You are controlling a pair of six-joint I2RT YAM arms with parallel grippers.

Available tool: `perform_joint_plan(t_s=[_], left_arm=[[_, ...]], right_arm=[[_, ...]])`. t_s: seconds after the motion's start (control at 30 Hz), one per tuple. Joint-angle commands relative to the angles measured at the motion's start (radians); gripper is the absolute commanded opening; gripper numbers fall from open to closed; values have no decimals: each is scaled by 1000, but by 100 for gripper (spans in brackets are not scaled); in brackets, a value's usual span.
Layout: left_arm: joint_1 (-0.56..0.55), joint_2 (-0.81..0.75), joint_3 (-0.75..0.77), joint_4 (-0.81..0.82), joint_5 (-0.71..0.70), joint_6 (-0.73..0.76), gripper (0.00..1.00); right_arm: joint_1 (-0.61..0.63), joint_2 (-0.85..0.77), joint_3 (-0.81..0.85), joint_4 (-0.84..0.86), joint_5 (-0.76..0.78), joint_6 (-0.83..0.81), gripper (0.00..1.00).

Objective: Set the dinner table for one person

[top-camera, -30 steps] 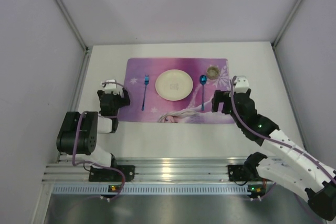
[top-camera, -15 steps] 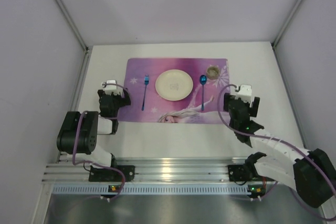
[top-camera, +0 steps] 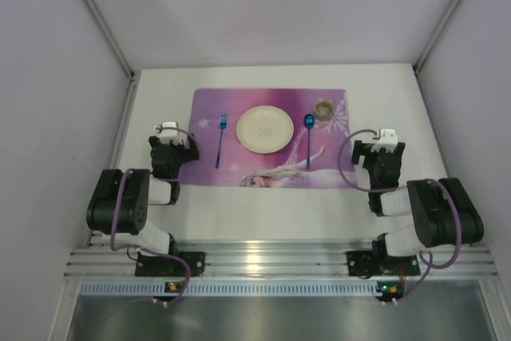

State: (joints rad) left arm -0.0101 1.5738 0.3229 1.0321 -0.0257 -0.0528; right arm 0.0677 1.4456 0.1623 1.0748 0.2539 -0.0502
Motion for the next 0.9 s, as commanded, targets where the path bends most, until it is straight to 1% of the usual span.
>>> perform_joint_plan(t_s=[0.0,0.07,0.47,0.63,0.7,0.87], left_arm=[[2,3,-10,80,17,4,99],[2,5,-10,80,15,4,99],[2,5,-10,80,15,4,99],[2,3,-10,80,15,4,99],[2,3,-10,80,15,4,99],[2,5,-10,79,15,4,99]], right_arm=[[-13,-5,69,113,-175,-16,100],[-12,2,65,143,-173,-16,100],[-13,4,69,132,-176,-14,100],[-19,4,79,116,-165,-5,100],[-31,6,101,68,-163,24,100],[-46,6,98,77,-179,29,100]])
